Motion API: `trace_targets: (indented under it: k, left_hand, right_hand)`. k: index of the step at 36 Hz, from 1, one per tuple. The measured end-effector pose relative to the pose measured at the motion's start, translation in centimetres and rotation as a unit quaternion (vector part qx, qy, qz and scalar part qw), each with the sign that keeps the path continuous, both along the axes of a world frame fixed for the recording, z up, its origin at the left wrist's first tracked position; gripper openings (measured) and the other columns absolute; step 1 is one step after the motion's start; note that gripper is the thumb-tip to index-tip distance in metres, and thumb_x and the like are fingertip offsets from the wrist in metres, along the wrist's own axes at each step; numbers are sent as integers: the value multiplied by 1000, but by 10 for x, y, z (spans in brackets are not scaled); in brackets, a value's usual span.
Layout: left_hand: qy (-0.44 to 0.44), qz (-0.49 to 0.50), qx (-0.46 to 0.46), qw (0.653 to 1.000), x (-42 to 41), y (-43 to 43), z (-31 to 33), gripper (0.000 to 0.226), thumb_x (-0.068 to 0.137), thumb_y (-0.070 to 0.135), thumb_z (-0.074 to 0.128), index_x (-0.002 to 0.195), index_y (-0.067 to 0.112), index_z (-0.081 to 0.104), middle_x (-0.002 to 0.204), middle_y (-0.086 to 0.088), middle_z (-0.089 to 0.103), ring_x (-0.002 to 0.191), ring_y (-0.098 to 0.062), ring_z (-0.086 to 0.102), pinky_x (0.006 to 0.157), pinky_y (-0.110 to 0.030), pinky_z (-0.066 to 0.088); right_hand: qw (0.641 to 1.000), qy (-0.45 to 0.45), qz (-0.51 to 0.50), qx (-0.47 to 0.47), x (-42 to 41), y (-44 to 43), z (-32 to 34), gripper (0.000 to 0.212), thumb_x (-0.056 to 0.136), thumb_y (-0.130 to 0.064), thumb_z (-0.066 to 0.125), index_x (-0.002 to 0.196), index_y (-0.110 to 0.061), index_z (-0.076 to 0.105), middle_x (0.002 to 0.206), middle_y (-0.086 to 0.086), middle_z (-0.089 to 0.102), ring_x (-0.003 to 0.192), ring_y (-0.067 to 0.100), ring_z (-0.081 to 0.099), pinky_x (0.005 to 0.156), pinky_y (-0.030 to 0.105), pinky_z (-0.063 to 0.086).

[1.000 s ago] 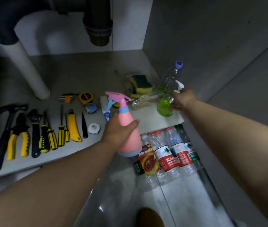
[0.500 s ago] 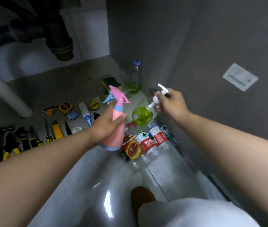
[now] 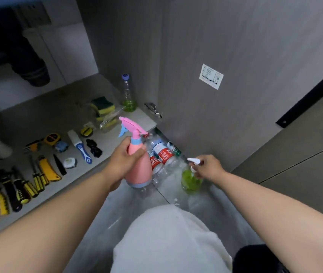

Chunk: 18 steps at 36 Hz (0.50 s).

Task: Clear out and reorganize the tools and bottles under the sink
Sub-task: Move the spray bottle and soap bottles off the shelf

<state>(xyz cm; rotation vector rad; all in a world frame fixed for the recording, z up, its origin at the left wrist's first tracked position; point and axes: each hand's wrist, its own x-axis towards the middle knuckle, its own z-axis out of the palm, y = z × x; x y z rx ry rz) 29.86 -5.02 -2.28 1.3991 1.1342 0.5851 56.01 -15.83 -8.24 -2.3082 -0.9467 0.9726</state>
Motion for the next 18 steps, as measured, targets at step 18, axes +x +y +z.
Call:
trace_targets:
  k: [18]
  left_hand:
    - [32,-52,-12,998,-25,-13,-16,39,94,28,70,132,32,60,129,7,66,115,-16,65,98,-42,55]
  right_hand:
    - [975,67,-212,9,-19,18,-47,30,90,-18,68,118,-5,70,114,18,71,105,32,67,95,36,52]
